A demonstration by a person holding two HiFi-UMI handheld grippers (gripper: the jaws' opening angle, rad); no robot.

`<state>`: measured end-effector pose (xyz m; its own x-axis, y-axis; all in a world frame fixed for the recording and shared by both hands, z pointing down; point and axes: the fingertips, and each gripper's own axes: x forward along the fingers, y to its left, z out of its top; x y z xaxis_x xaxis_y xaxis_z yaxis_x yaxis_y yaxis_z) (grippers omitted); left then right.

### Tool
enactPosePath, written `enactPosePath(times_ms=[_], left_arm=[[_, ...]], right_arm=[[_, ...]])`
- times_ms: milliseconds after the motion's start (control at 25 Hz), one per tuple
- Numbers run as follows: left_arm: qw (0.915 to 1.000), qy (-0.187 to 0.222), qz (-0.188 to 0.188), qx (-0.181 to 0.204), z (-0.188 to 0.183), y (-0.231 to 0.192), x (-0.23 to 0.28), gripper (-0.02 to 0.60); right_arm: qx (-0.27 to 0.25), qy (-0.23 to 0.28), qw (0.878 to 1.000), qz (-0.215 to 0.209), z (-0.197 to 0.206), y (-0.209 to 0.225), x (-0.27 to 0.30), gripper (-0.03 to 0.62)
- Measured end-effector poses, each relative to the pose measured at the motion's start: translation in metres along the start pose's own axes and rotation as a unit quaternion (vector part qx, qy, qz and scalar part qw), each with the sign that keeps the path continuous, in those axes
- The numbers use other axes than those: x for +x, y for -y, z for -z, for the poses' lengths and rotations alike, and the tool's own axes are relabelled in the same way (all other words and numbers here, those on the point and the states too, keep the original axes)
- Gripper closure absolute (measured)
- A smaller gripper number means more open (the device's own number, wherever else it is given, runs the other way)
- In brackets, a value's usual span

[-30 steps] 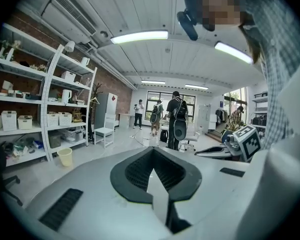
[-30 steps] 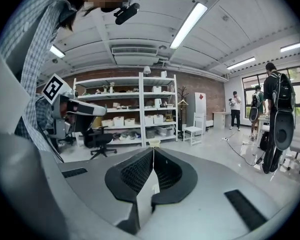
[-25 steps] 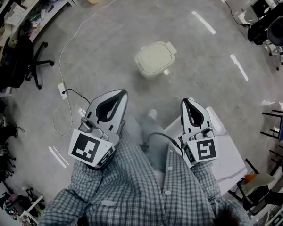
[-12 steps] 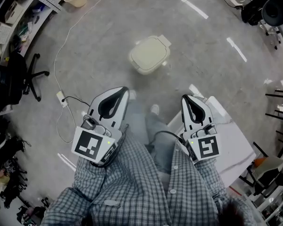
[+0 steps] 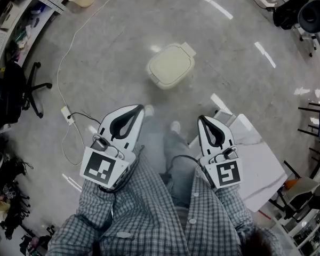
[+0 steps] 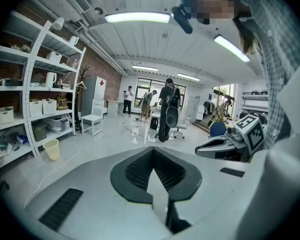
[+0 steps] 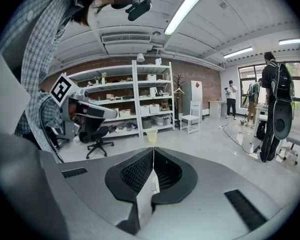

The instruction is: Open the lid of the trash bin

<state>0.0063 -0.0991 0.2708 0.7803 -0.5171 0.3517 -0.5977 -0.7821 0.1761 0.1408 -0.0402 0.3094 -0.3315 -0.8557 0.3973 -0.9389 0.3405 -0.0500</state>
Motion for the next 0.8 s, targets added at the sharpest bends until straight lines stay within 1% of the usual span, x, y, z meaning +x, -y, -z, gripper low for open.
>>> enactPosePath(times_ms=[120,280,360,560,680,800], left_arm=[[0.9999,-0.006,0.008,0.000,0.011,-0.011,0.009,0.577],[0.9991,-0.034,0.022,-0.012,0.034,-0.016,0.029,0.577],[0.9987,-0.038,0.031,-0.013,0.041,-0.019,0.038,0.577],[0.9978,-0.046,0.040,-0.026,0.060,-0.034,0.052,0.577],[0.9969,-0.062,0.042,-0.025,0.073,-0.044,0.065,0.577],[0.9967,-0.063,0.047,-0.018,0.080,-0.056,0.078,0.577]], right_arm=[[0.005,-0.011,1.000,0.004,0.007,0.000,0.009,0.574],[0.015,-0.023,1.000,0.012,0.018,0.009,0.021,0.572],[0.015,-0.028,0.999,0.015,0.021,0.011,0.032,0.572],[0.007,-0.034,0.999,-0.002,0.032,0.006,0.059,0.572],[0.003,-0.043,0.999,-0.013,0.041,0.009,0.074,0.572],[0.007,-0.044,0.999,-0.009,0.048,0.014,0.088,0.574]])
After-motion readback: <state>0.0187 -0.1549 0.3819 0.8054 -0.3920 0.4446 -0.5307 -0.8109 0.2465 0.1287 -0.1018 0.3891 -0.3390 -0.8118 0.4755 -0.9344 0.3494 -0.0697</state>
